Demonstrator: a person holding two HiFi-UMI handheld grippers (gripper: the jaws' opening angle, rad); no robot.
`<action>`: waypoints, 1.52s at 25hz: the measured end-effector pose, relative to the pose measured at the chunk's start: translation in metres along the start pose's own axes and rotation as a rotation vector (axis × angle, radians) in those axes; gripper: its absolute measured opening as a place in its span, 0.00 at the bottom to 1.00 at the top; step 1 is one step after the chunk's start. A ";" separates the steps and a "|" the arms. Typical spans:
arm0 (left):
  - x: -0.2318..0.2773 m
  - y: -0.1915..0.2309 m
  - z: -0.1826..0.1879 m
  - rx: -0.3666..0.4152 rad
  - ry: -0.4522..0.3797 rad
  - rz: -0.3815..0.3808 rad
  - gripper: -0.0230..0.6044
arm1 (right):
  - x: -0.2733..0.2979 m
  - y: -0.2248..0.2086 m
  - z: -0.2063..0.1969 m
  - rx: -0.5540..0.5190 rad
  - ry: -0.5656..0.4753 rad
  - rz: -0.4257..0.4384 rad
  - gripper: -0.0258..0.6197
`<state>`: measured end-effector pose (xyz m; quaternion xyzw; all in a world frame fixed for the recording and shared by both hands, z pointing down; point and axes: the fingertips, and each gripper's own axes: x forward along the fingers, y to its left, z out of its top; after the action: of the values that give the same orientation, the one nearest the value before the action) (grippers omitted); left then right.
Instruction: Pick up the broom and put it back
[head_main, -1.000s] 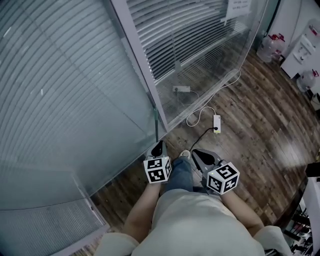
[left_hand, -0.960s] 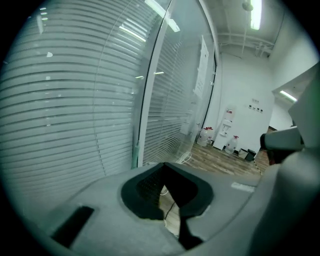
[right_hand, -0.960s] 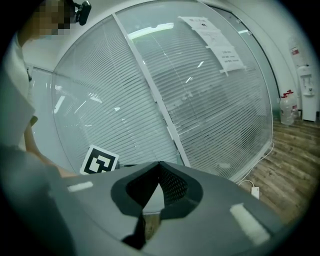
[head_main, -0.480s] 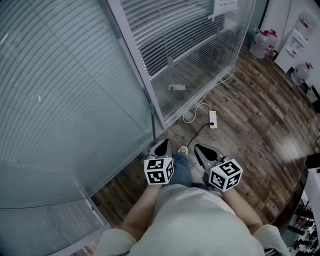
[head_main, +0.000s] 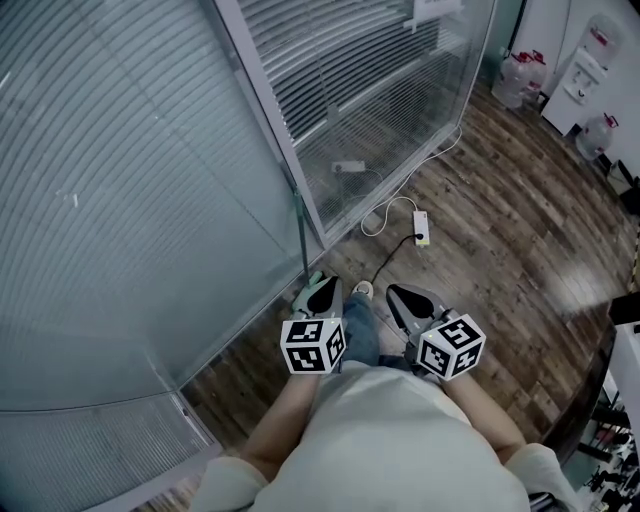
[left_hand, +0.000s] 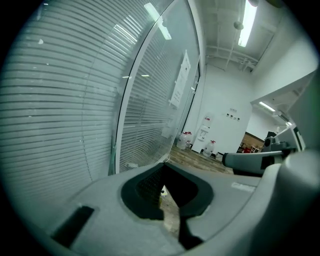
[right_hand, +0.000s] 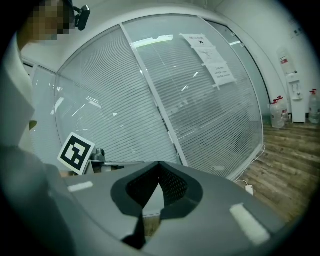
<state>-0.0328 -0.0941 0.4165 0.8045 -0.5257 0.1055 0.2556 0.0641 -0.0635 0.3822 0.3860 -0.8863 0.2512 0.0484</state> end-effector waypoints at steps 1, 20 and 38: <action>-0.005 -0.003 0.000 0.004 -0.001 -0.004 0.03 | -0.003 0.002 0.000 0.000 -0.005 -0.001 0.05; -0.040 -0.035 -0.011 0.032 -0.015 -0.053 0.03 | -0.009 0.029 -0.003 -0.072 -0.004 0.038 0.05; -0.043 -0.027 -0.013 0.014 -0.033 -0.038 0.03 | -0.002 0.029 -0.014 -0.087 0.018 0.046 0.05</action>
<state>-0.0257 -0.0452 0.4009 0.8178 -0.5136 0.0908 0.2432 0.0436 -0.0389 0.3822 0.3610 -0.9044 0.2172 0.0673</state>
